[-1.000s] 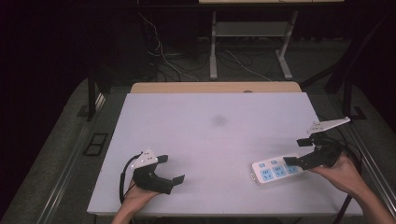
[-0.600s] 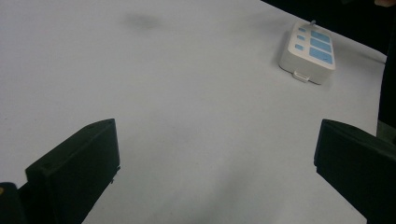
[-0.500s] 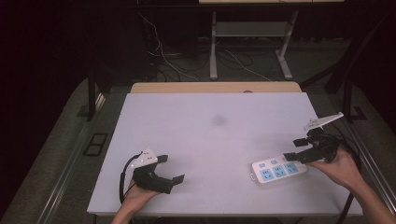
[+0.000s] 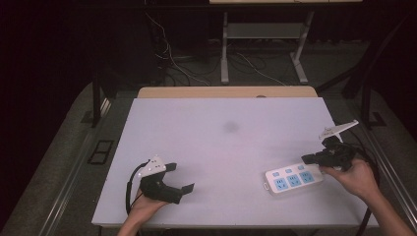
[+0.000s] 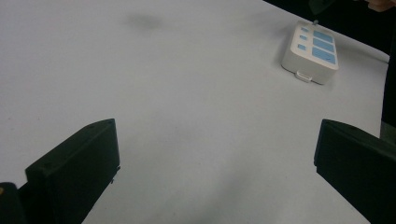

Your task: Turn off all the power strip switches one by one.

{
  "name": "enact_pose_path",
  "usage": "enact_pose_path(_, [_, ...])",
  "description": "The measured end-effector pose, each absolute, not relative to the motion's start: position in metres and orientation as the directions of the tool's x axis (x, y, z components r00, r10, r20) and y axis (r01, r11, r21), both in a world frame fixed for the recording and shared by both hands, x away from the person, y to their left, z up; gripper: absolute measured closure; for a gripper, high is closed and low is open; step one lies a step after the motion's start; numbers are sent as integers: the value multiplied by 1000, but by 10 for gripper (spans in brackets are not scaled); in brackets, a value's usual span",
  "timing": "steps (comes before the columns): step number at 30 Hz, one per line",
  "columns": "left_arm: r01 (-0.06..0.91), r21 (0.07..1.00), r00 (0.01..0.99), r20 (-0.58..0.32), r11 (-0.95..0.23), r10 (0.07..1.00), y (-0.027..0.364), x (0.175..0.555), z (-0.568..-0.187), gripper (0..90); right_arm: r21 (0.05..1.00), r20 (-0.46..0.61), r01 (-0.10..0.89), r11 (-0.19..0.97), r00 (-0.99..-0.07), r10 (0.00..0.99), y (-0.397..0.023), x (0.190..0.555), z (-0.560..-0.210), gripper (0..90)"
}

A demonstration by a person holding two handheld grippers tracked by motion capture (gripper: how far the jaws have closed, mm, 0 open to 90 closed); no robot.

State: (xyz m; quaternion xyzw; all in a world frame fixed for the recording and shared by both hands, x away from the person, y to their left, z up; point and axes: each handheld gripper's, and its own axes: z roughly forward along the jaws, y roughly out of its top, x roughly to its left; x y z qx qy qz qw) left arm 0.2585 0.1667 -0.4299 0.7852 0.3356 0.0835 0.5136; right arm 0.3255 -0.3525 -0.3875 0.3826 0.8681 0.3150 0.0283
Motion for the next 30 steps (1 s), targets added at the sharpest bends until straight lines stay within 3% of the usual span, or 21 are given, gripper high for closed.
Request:
enact_pose_path(21, [438, 861, 766, -208, -257, 608, 166, 259, -430, 0, 558, 247, 678, 478, -686, 684, -352, 327, -414, 900])
enact_pose_path(30, [435, 862, 767, -204, -260, 608, 165, 259, -430, 0, 558, 221, 670, 490, -689, 690, -349, 325, -413, 900])
